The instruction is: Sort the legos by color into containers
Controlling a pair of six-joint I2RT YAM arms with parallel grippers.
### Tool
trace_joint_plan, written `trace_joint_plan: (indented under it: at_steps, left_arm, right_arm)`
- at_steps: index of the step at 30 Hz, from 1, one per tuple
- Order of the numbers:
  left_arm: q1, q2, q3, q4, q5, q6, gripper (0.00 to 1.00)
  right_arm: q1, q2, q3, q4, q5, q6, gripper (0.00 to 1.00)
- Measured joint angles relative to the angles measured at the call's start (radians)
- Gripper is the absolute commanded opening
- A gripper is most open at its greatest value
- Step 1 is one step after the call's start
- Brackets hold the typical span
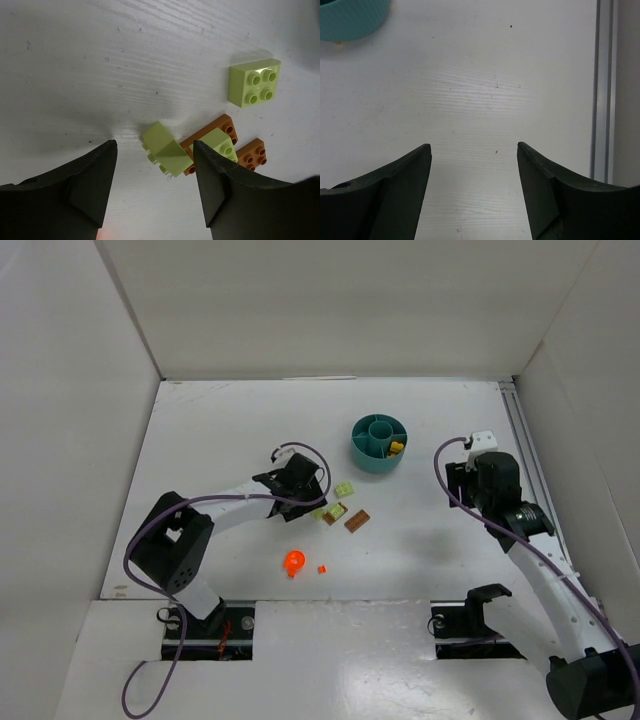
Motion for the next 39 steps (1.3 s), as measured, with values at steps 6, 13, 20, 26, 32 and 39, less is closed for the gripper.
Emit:
trace_joint_plan:
  at_steps: [6, 13, 20, 26, 32, 39]
  left_arm:
    - [-0.018, 0.017, 0.005, -0.013, 0.003, -0.037, 0.54]
    - [-0.049, 0.052, 0.034, -0.043, 0.003, -0.063, 0.32]
    - [-0.05, 0.048, 0.049, -0.069, -0.028, -0.072, 0.15]
    - [-0.072, 0.006, 0.118, -0.087, -0.098, 0.019, 0.1]
    - [-0.096, -0.006, 0.282, 0.011, -0.105, 0.217, 0.13]
    - [-0.093, 0.138, 0.532, 0.088, -0.115, 0.34, 0.13]
  right_arm:
    - [-0.012, 0.0, 0.0, -0.012, 0.002, -0.014, 0.75]
    - [-0.018, -0.002, 0.0, -0.012, 0.002, -0.019, 0.75]
    - [-0.018, -0.012, 0.0, -0.012, 0.002, -0.019, 0.75]
    - [-0.018, -0.025, -0.002, -0.006, -0.028, -0.04, 0.75]
    - [-0.018, -0.067, -0.013, 0.022, -0.061, -0.064, 0.81]
    - [-0.018, -0.126, -0.019, 0.029, -0.067, -0.071, 0.86]
